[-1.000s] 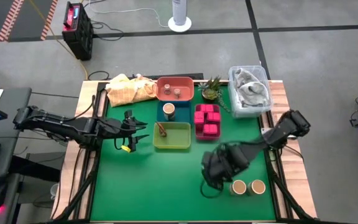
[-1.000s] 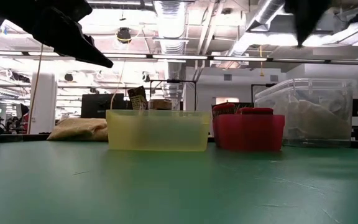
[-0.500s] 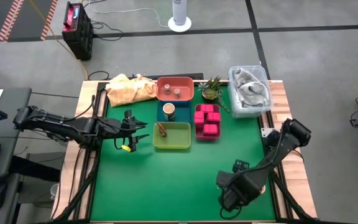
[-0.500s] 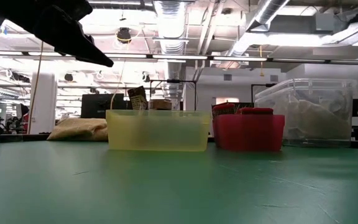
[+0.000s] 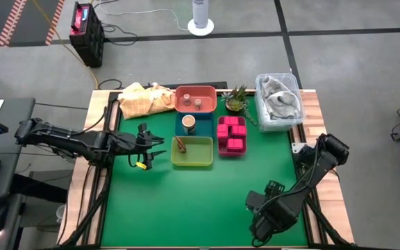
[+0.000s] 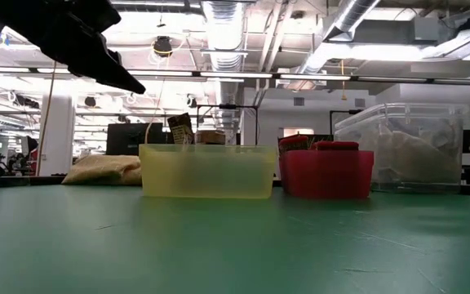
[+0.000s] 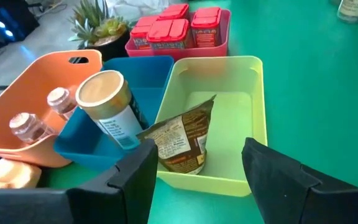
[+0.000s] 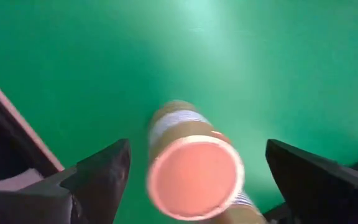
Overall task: Sort spices by type
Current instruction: Put the right gold seasoning bottle into blue bin
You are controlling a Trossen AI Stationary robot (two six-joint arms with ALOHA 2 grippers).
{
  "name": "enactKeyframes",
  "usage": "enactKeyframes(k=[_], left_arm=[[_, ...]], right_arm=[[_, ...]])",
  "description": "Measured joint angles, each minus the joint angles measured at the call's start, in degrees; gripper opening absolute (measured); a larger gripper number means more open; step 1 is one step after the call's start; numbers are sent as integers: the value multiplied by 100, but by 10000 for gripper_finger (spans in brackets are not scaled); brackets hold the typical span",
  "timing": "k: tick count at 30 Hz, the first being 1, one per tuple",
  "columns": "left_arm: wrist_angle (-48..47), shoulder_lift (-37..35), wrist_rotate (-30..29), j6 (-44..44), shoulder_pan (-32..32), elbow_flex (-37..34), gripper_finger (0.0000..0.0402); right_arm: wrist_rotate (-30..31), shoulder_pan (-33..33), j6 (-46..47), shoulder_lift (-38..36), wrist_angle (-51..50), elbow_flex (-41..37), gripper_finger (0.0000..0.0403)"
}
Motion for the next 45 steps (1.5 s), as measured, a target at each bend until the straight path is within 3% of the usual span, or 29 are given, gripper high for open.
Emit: enactKeyframes(k=[10,23,28,34,39,45], left_arm=[[-75,0,2,2,0,0,224],[-74,0,4,85,0,0,224],[-72,0,5,85,0,0,224],[-74,0,7,89,0,0,224],[-83,0,7,89,0,0,224],[-79,0,7,282,0,0,224]], right_arm=[[-56,118,388,-2,42,-58,400],[-632,162,572,-79,1568,-1414,399],[-879,-16,209,-76,2087,-1724,371],[-1033,-256,-315,-79,2051,-1746,300],[-1053,-605,-870,-79,2044,-1740,300],[-1048,-1421,-2256,-74,1747,-1312,300]])
